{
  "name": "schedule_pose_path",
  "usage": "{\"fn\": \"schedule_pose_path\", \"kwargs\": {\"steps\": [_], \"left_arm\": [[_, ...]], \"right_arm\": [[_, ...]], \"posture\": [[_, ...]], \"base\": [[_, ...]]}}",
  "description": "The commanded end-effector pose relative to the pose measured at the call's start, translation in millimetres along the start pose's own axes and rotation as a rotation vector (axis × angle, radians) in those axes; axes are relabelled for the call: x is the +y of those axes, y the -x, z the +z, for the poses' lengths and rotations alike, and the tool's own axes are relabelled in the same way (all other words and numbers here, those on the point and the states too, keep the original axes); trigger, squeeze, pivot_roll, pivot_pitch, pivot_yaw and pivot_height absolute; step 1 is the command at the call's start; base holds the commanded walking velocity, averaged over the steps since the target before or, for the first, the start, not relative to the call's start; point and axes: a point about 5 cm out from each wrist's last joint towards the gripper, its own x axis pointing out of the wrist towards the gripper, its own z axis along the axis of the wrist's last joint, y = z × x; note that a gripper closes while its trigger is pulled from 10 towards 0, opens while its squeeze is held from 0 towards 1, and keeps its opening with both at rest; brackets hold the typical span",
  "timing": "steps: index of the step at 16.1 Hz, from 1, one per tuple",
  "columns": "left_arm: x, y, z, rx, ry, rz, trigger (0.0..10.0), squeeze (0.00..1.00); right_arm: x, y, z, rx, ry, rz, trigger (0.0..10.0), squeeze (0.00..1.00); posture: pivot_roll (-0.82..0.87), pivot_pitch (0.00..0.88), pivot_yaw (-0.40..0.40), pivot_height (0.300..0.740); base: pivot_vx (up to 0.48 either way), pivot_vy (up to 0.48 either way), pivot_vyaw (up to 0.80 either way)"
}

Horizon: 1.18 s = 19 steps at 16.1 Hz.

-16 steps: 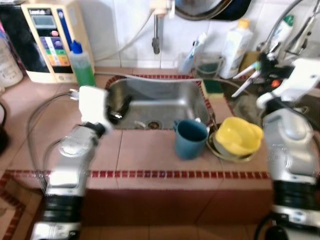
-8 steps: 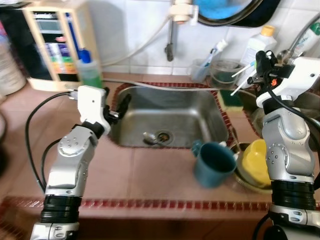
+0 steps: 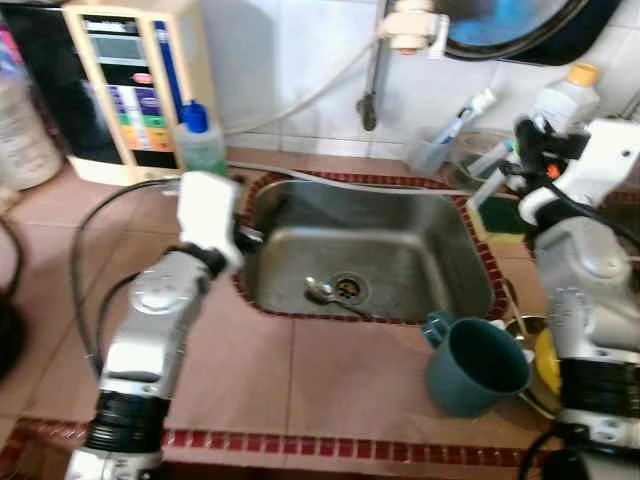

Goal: Kitchen organization

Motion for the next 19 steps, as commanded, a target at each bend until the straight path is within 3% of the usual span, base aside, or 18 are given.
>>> {"fn": "schedule_pose_path", "kwargs": {"steps": [1, 5, 7, 11, 15, 19], "left_arm": [[-12.5, -2.5, 6.2, 0.0, -0.022, -0.063, 10.0, 0.0], [-46.3, -3.0, 7.0, 0.026, -0.013, -0.203, 10.0, 0.0], [-58.6, -1.3, 1.6, 0.056, -0.035, -0.234, 10.0, 0.0], [-74.2, -1.4, -0.1, 0.074, -0.009, -0.278, 10.0, 0.0], [-82.6, -0.8, 2.7, 0.074, 0.002, -0.314, 10.0, 0.0], [-88.8, 0.7, 5.7, 0.07, 0.0, -0.331, 10.0, 0.0]], "right_arm": [[-10.9, -2.1, 0.4, 0.024, 0.005, -0.017, 10.0, 0.0], [-26.4, -3.0, -16.5, 0.133, -0.015, -0.009, 10.0, 0.0], [-34.0, -3.3, -26.4, 0.167, -0.052, -0.026, 10.0, 0.0], [-33.7, -4.5, -42.8, 0.209, -0.098, -0.013, 10.0, 0.0], [-16.1, -10.4, -56.2, 0.239, -0.164, 0.071, 10.0, 0.0], [7.1, -13.5, -63.6, 0.25, -0.3, 0.161, 10.0, 0.0]], "posture": [[-0.02, 0.04, -0.031, 0.74], [-0.03, 0.061, -0.014, 0.74], [-0.03, 0.066, 0.0, 0.74], [-0.02, 0.068, 0.017, 0.74], [-0.02, 0.077, 0.025, 0.74], [-0.01, 0.08, 0.012, 0.74]], "base": [[0.0, 0.0, 0.0], [0.0, 0.0, 0.0], [0.0, 0.0, 0.0], [0.0, 0.0, 0.0], [0.0, 0.0, 0.0], [0.0, 0.0, 0.0]]}}
